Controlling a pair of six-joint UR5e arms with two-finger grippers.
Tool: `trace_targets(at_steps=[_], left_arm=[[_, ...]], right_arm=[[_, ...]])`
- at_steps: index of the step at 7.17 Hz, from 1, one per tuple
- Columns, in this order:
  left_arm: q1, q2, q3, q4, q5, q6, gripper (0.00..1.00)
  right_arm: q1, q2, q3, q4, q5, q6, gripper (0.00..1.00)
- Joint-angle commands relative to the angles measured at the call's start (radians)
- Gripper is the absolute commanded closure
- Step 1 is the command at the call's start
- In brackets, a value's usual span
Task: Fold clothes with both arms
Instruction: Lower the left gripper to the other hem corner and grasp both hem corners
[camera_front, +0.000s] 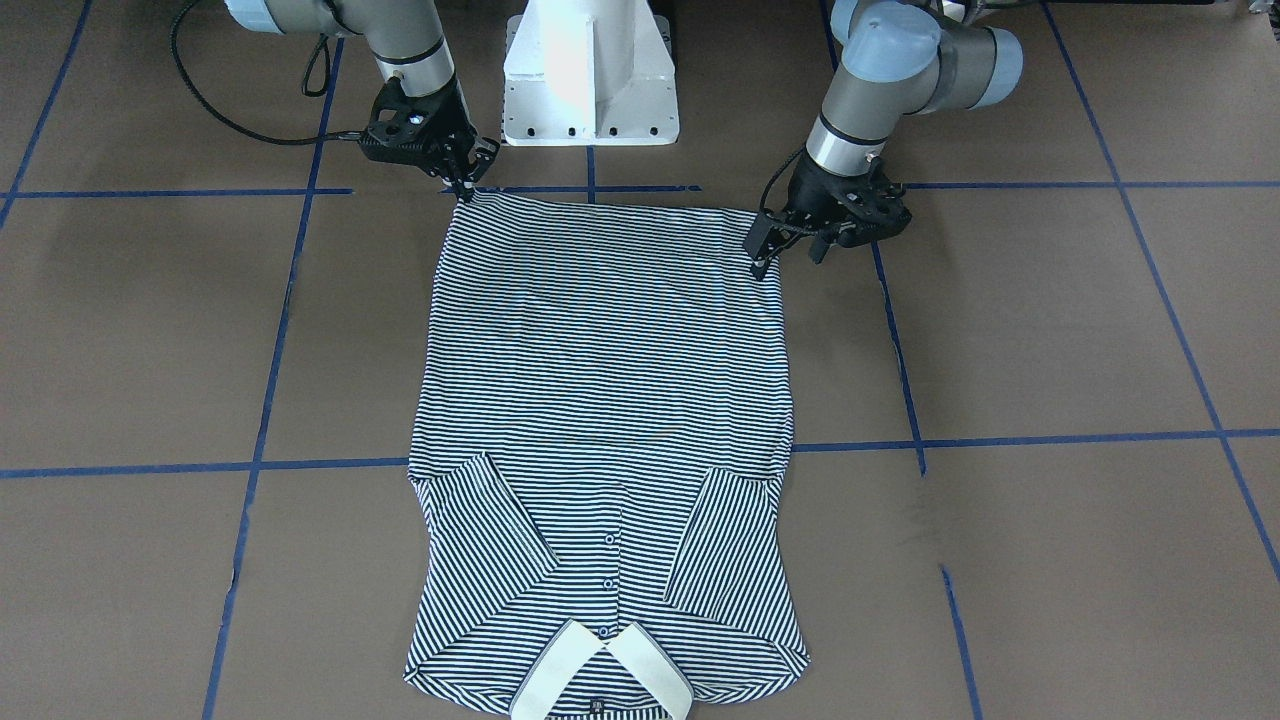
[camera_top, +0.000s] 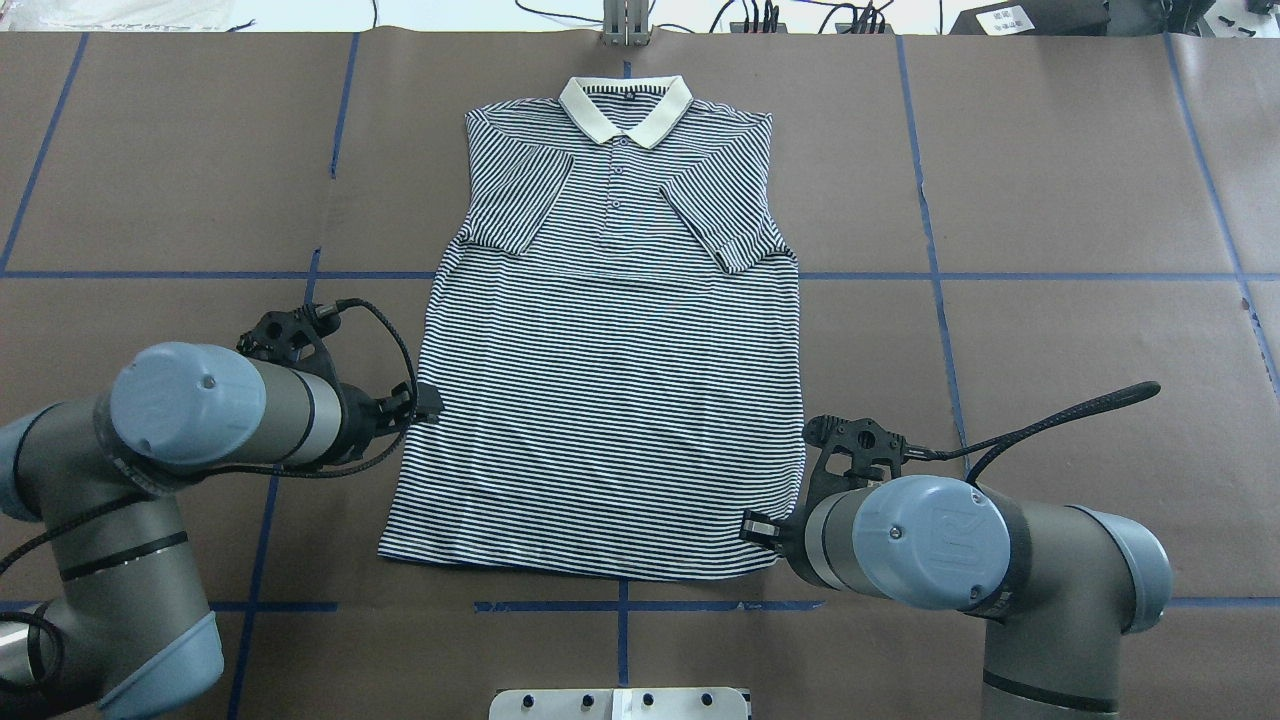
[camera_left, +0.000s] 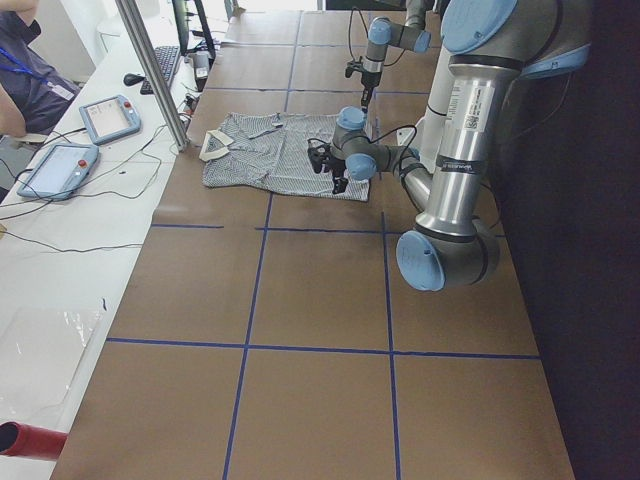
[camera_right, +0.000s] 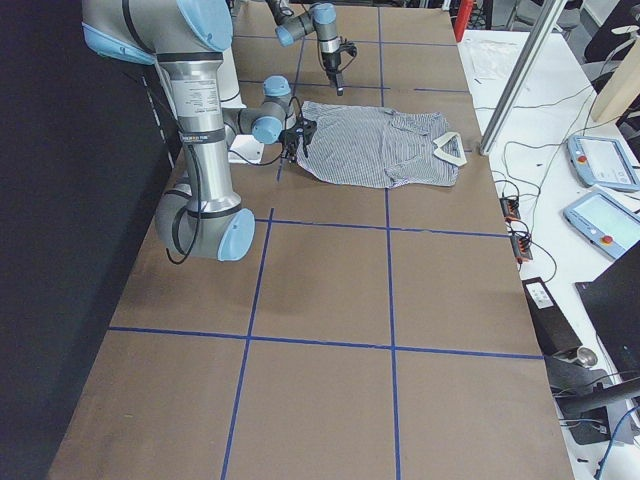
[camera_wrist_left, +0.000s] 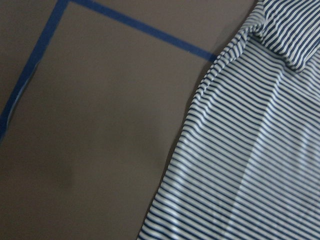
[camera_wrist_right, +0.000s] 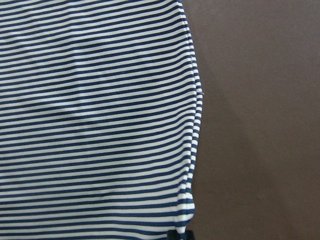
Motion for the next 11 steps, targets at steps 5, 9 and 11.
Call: trace_targets(at_steps=[5, 9, 11], left_arm=[[0.157, 0.019, -0.02, 0.092, 0.084, -0.119, 0.06], [0.157, 0.06, -0.023, 0.1, 0.098, -0.117, 0.1], [0.164, 0.059, -0.023, 0.101, 0.097, -0.117, 0.11]], right_arm=[[0.002, 0.002, 0.004, 0.002, 0.004, -0.016, 1.0], [0.002, 0.001, 0.004, 0.002, 0.003, -0.018, 1.0], [0.004, 0.001, 0.004, -0.004, 0.003, -0.018, 1.0]])
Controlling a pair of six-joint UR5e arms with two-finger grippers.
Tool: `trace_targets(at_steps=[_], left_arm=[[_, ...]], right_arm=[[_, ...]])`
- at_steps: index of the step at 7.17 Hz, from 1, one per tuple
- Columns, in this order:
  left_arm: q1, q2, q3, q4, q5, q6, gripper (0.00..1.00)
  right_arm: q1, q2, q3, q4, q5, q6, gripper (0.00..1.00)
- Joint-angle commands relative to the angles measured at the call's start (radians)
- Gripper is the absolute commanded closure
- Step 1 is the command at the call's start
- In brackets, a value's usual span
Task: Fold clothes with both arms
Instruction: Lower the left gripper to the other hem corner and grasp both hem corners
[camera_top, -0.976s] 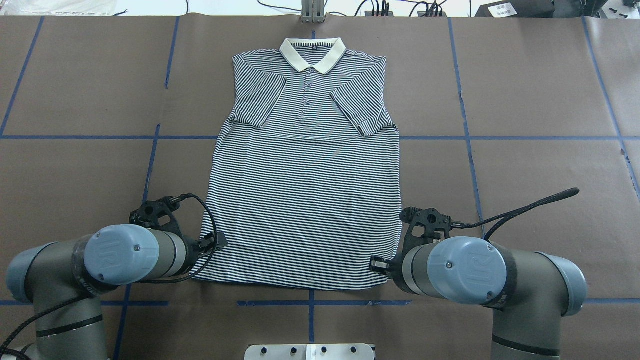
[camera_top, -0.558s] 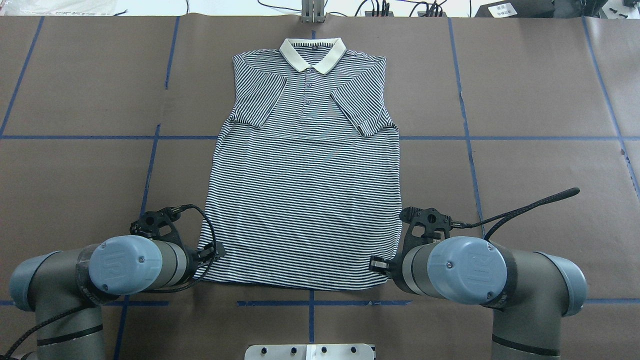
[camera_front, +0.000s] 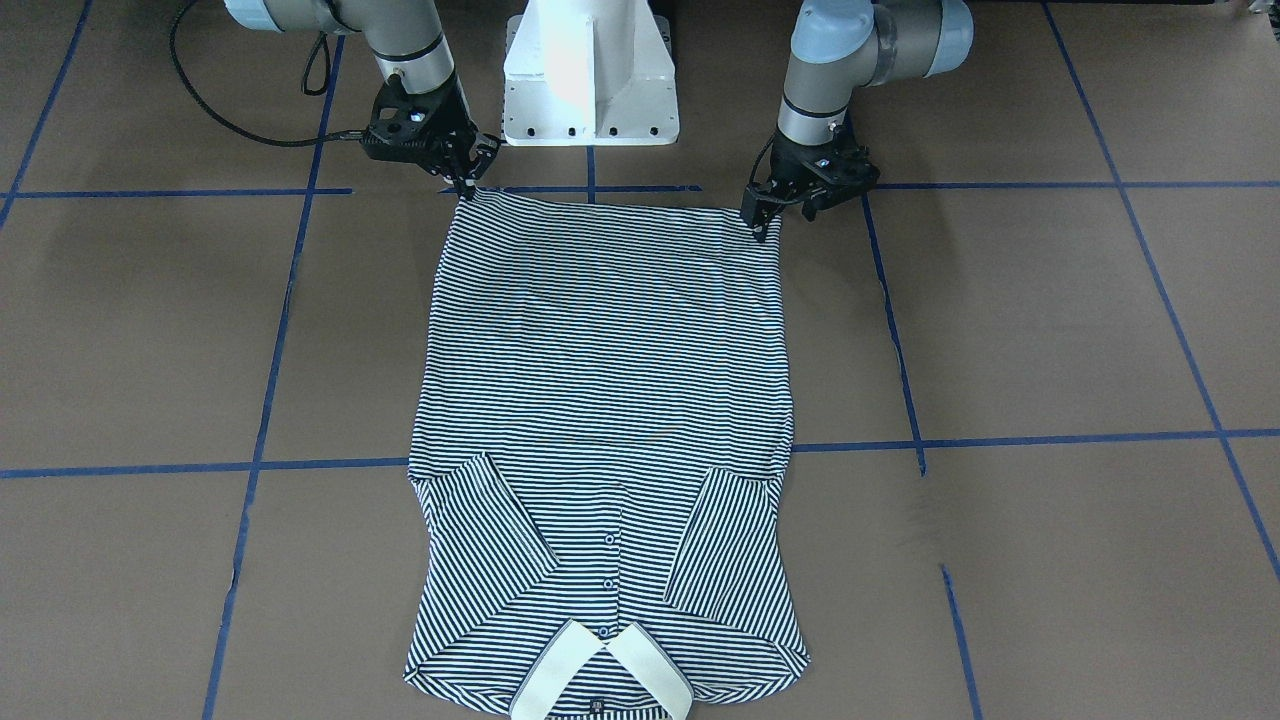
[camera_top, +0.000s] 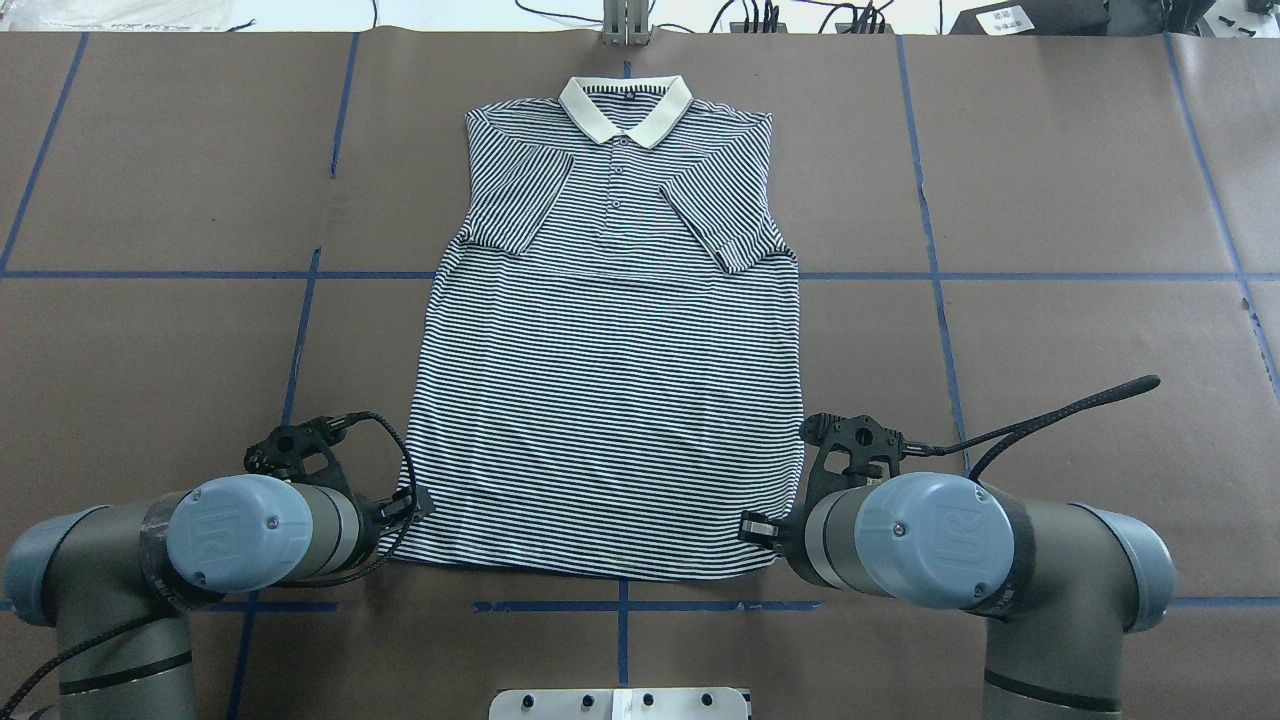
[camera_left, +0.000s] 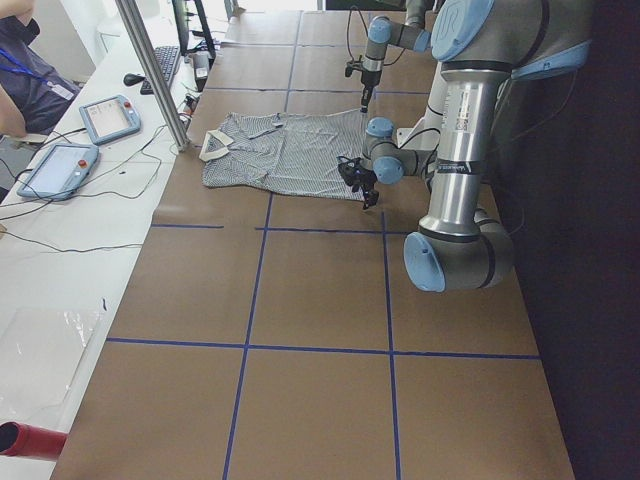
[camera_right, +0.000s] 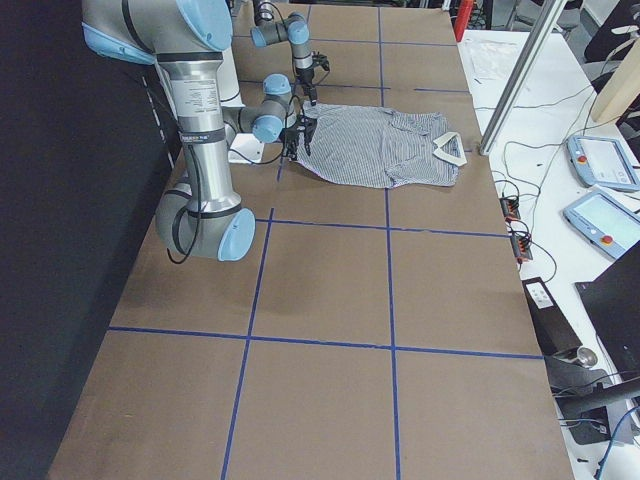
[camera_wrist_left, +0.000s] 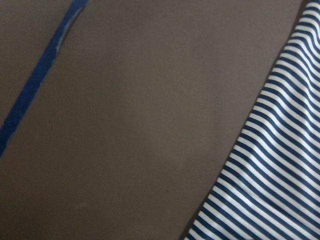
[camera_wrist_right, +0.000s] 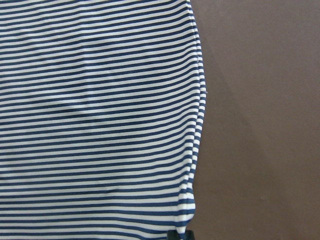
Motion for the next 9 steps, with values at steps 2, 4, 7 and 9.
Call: trace_targets(at_steps=[2, 4, 7, 9], left_arm=[[0.014, 0.0, 0.0, 0.001, -0.001, -0.001, 0.12], [0.022, -0.007, -0.008, 0.027, -0.001, -0.001, 0.13], [0.028, -0.01, -0.008, 0.035, -0.001, -0.001, 0.19], [0.028, -0.01, -0.008, 0.035, -0.001, -0.001, 0.44]], right_arm=[[0.003, -0.002, 0.0, -0.005, 0.0, -0.001, 1.0], [0.007, 0.0, 0.0, -0.005, 0.0, -0.001, 1.0], [0.009, 0.0, -0.001, -0.005, 0.0, -0.001, 1.0], [0.009, 0.0, -0.001, -0.005, 0.0, -0.001, 1.0]])
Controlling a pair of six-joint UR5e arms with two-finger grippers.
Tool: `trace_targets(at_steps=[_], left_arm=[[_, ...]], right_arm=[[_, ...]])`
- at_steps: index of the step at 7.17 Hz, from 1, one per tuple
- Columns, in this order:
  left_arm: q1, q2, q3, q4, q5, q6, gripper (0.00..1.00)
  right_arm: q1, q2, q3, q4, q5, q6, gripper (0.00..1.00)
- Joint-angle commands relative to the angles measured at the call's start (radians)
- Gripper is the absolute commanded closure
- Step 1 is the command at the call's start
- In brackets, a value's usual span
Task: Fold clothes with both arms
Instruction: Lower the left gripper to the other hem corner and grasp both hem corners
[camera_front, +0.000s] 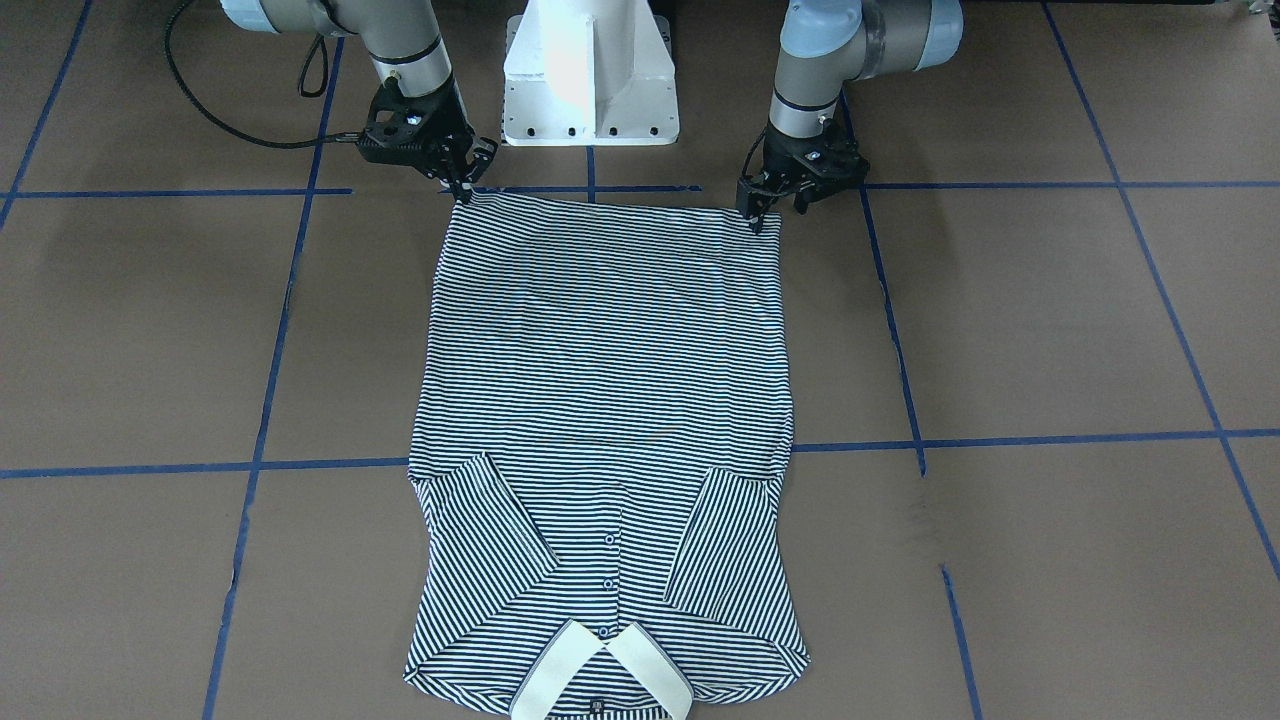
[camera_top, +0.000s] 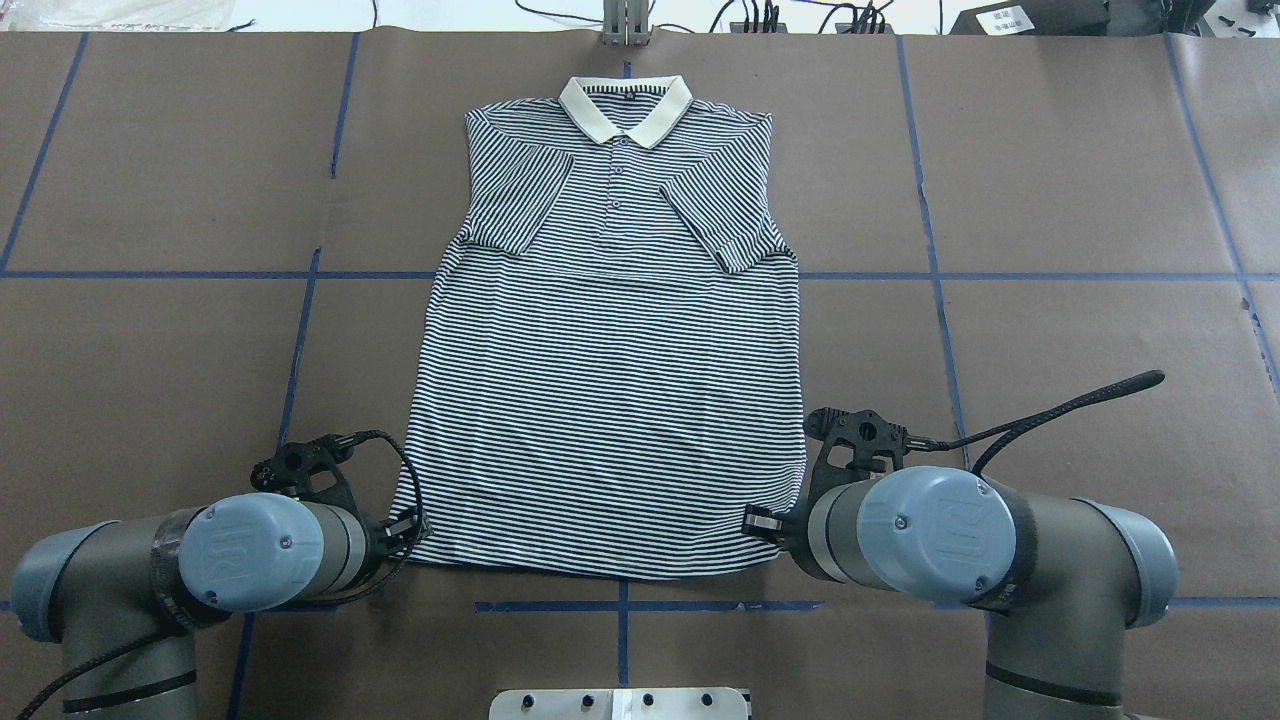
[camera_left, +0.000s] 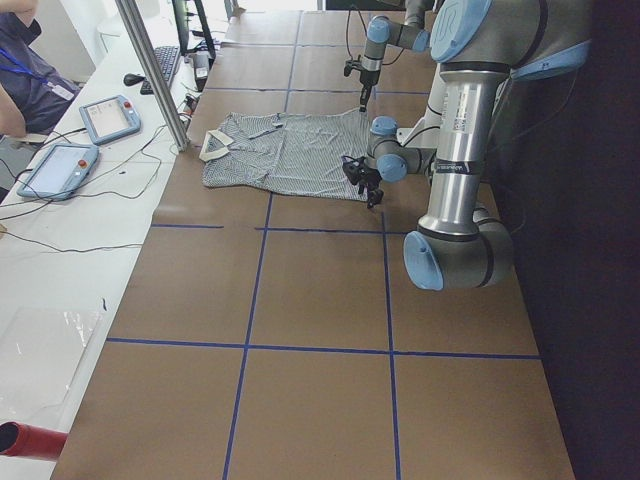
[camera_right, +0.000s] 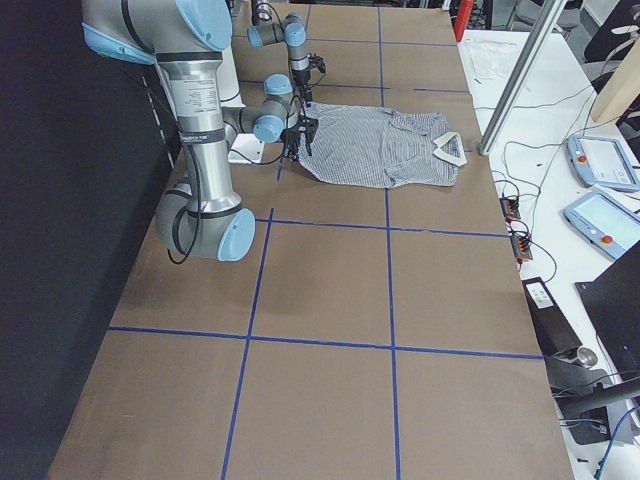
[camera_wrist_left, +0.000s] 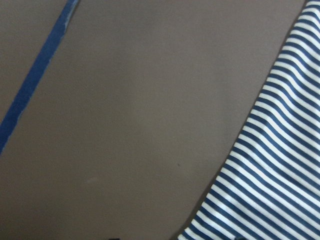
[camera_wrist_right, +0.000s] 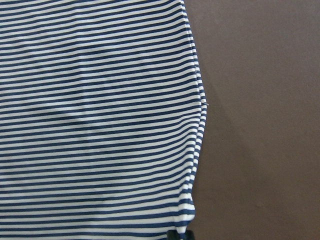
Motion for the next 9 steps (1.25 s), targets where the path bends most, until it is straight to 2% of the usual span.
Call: trace_targets(at_steps=[1, 3, 5, 7, 8, 9], left_arm=[[0.002, -0.002, 0.0, 0.001, -0.001, 0.0, 0.61], [0.002, -0.019, -0.001, 0.032, -0.001, 0.0, 0.85], [0.002, -0.054, -0.006, 0.082, -0.001, 0.002, 1.0], [0.002, -0.065, -0.016, 0.093, -0.001, 0.002, 1.0], [0.0, -0.065, -0.059, 0.107, -0.002, 0.002, 1.0], [0.002, -0.066, -0.11, 0.178, -0.004, 0.017, 1.0]], right_arm=[[0.003, -0.001, 0.0, 0.0, 0.0, 0.0, 1.0], [0.008, 0.0, 0.0, 0.0, 0.0, 0.0, 1.0], [0.008, 0.0, 0.0, 0.0, 0.0, 0.0, 1.0], [0.009, 0.0, 0.0, 0.0, 0.003, 0.0, 1.0], [0.012, 0.0, 0.007, 0.005, 0.008, 0.0, 1.0], [0.015, -0.004, 0.027, 0.005, 0.023, -0.008, 1.0]])
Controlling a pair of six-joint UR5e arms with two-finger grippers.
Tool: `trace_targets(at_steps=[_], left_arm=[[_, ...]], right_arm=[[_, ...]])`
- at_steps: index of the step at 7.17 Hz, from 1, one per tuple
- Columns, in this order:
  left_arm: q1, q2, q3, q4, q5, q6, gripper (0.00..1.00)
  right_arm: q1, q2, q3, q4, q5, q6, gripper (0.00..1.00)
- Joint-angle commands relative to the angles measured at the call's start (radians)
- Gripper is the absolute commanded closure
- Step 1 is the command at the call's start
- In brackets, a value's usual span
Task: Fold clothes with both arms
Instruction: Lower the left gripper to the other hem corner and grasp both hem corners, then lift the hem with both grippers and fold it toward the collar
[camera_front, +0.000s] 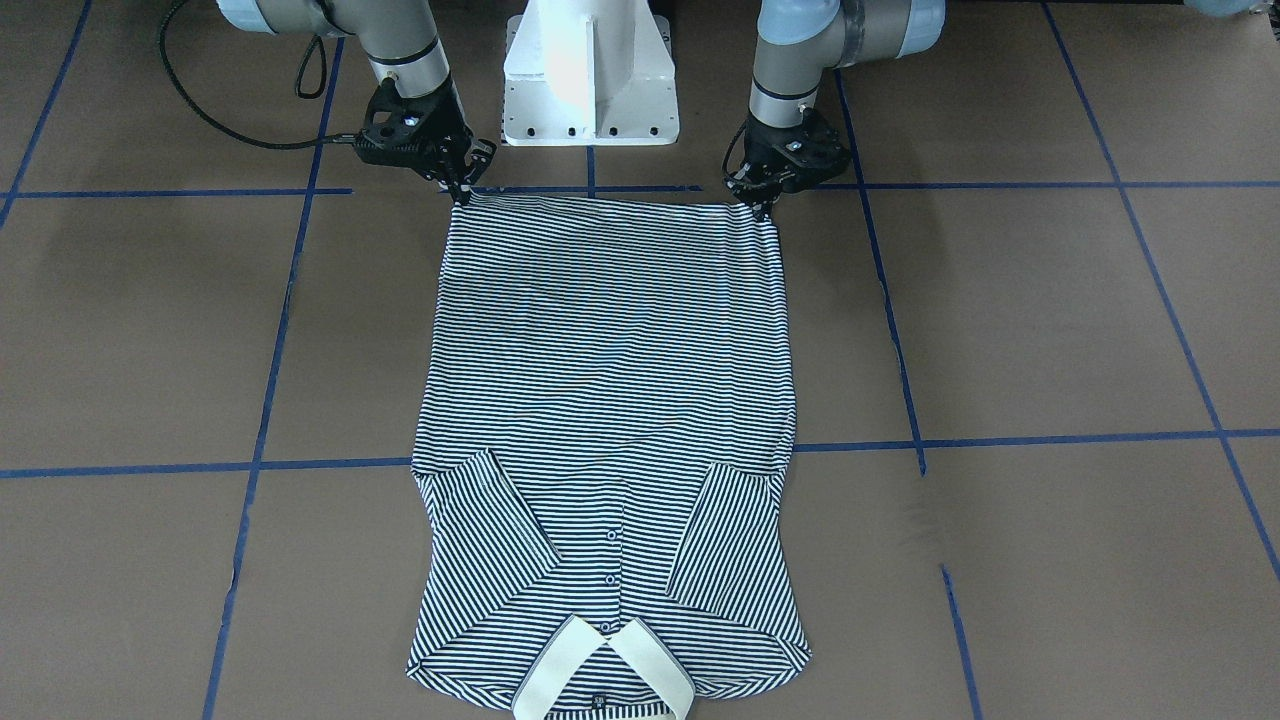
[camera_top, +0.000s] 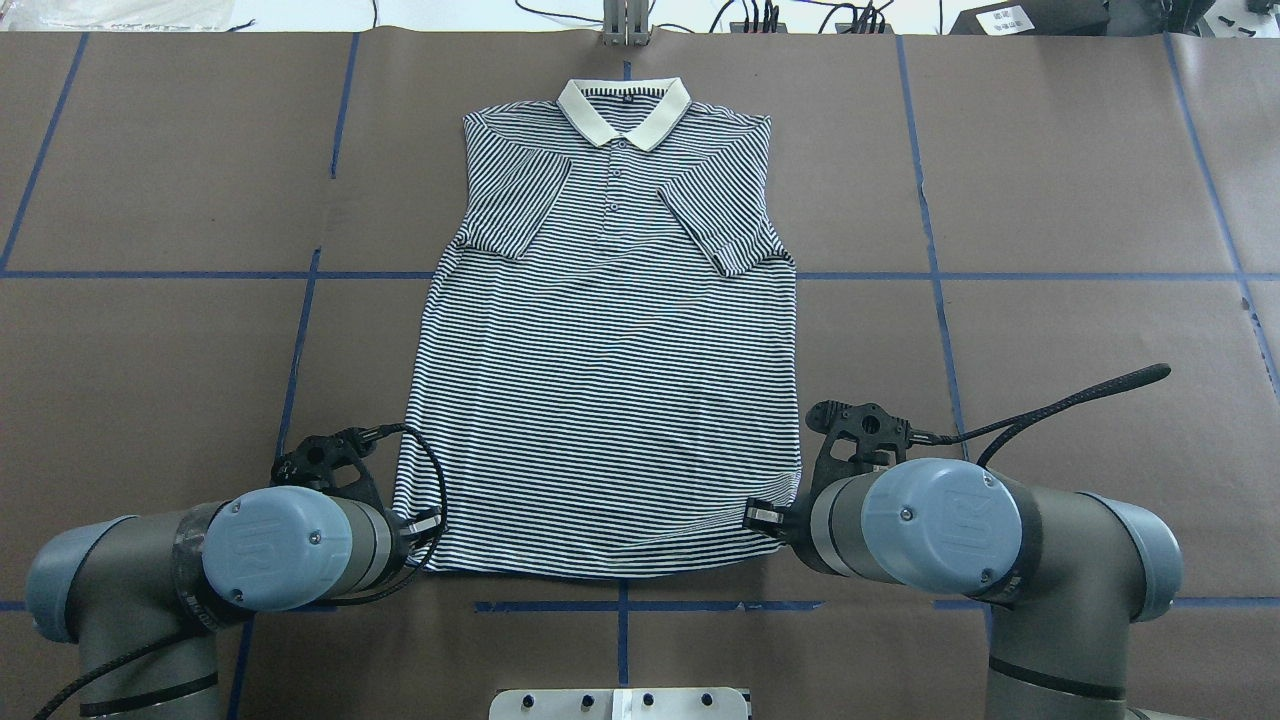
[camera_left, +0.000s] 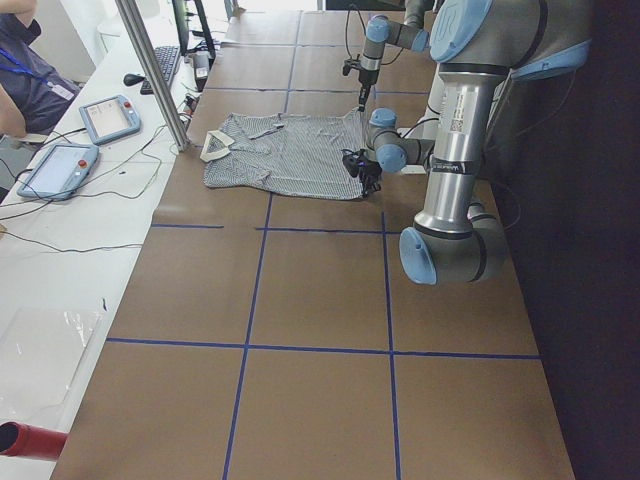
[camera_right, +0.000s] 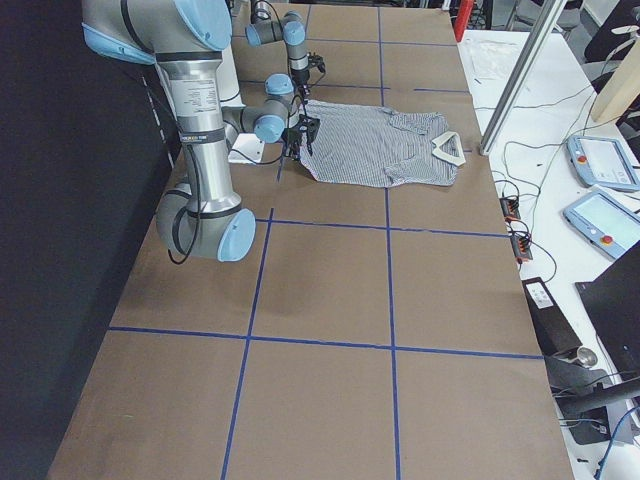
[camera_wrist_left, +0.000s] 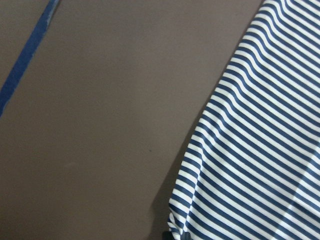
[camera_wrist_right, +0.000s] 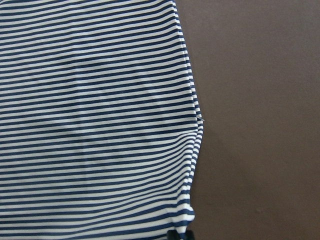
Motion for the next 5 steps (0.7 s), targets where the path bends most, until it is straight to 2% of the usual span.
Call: trace_targets(at_steps=[1, 4, 5], left_arm=[[0.001, 0.001, -0.104, 0.114, 0.0, 0.015, 1.0], [0.071, 0.003, -0.182, 0.116, -0.002, 0.0, 1.0], [0.132, 0.012, -0.255, 0.122, -0.003, -0.003, 1.0]], right_arm=[[0.011, -0.011, 0.047, 0.002, 0.037, -0.023, 1.0], [0.017, -0.03, 0.119, -0.008, 0.133, -0.024, 1.0], [0.004, -0.092, 0.205, -0.009, 0.159, -0.024, 1.0]])
